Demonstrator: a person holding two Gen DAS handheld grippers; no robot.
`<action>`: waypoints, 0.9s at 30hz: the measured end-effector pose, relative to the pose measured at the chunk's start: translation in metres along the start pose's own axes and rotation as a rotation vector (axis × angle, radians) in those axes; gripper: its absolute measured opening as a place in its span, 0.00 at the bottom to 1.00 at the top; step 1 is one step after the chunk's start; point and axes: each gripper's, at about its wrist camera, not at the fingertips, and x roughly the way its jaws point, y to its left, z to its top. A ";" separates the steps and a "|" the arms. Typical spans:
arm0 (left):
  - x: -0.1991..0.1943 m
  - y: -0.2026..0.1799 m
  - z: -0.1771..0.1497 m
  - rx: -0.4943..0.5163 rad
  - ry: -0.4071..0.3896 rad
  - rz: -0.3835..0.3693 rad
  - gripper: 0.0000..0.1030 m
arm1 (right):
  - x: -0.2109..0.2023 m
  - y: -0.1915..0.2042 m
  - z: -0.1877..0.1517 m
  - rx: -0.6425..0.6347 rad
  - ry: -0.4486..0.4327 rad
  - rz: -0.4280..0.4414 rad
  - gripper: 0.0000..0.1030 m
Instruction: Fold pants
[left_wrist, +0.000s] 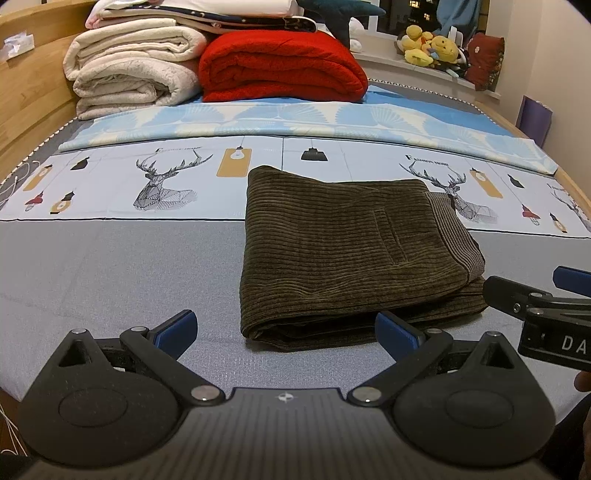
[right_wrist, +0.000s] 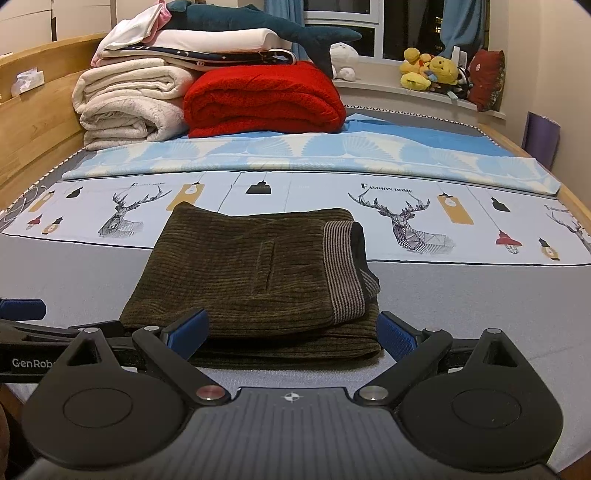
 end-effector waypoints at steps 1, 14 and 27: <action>0.000 0.000 0.000 0.001 0.000 0.000 0.99 | 0.000 0.000 0.000 0.000 0.000 0.000 0.94; 0.001 -0.001 0.000 0.007 -0.002 -0.005 0.99 | 0.002 0.000 -0.003 -0.001 0.008 0.000 0.94; 0.002 -0.002 -0.001 0.025 -0.011 -0.015 0.99 | 0.002 0.000 -0.002 -0.001 0.008 0.000 0.94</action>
